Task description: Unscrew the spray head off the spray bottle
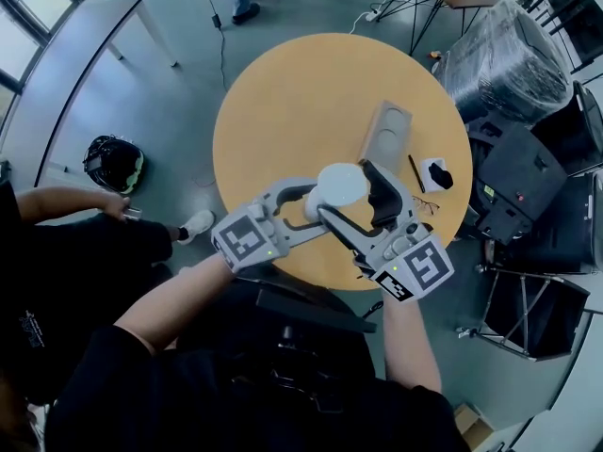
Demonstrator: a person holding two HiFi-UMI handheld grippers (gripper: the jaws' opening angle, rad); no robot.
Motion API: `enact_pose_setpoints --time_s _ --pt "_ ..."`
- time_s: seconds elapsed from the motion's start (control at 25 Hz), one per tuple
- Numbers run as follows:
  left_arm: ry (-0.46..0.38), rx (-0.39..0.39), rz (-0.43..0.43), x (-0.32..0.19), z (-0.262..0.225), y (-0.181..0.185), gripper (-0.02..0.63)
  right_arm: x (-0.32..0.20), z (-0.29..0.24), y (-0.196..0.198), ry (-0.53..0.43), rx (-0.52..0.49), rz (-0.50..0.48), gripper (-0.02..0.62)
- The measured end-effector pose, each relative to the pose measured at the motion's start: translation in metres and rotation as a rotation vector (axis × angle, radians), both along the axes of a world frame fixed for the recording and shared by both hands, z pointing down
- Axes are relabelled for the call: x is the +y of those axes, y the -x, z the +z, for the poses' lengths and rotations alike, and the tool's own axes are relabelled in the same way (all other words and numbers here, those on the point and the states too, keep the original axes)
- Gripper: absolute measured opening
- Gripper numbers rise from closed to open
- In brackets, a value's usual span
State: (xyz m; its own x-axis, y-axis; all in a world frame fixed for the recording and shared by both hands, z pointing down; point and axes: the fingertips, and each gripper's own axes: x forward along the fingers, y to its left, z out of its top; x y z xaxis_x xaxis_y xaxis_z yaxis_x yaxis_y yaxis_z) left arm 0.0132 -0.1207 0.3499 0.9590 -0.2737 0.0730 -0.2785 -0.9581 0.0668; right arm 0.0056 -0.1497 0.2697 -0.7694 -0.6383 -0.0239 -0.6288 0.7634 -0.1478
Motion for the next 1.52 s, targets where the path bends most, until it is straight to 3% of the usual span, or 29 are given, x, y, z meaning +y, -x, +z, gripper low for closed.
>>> enact_pose_setpoints --time_s 0.2,0.32,0.44,0.6,0.92,1.04,1.08,1.12,1.2,1.32,1.52 --pt "-0.018 -0.017 -0.177 -0.018 -0.003 0.0 0.305 -0.006 0.007 0.008 0.046 0.016 0.178 0.327" --pt "-0.024 -0.035 -0.208 -0.019 -0.002 0.0 0.305 -0.005 0.0 0.018 -0.006 0.021 0.173 0.232" --pt "-0.032 -0.024 -0.161 -0.013 -0.006 -0.002 0.304 0.003 -0.006 0.023 -0.072 0.037 0.074 0.233" --pt "-0.087 -0.039 -0.078 -0.005 -0.013 0.006 0.304 0.016 -0.011 0.03 -0.087 0.027 -0.045 0.233" --pt "-0.033 -0.016 0.108 0.017 -0.02 0.012 0.302 0.038 -0.02 0.032 -0.097 -0.014 -0.244 0.206" --pt "-0.051 -0.07 0.001 0.004 -0.016 0.013 0.304 0.027 -0.011 0.035 -0.075 0.043 -0.142 0.243" --pt "-0.06 -0.088 -0.05 -0.001 -0.013 0.012 0.304 0.021 -0.007 0.037 -0.056 0.058 -0.087 0.344" --pt "-0.072 -0.104 -0.095 -0.005 -0.011 0.01 0.304 0.015 -0.004 0.039 -0.046 0.064 -0.027 0.385" --pt "-0.094 -0.122 -0.158 -0.008 -0.008 0.003 0.304 0.003 0.0 0.036 -0.051 0.076 0.104 0.372" --pt "-0.096 -0.1 -0.209 -0.009 -0.008 -0.005 0.304 -0.009 0.005 0.028 -0.047 0.11 0.243 0.265" --pt "-0.069 -0.081 -0.167 -0.003 -0.007 -0.004 0.304 -0.003 0.007 0.035 -0.031 0.124 0.123 0.256"
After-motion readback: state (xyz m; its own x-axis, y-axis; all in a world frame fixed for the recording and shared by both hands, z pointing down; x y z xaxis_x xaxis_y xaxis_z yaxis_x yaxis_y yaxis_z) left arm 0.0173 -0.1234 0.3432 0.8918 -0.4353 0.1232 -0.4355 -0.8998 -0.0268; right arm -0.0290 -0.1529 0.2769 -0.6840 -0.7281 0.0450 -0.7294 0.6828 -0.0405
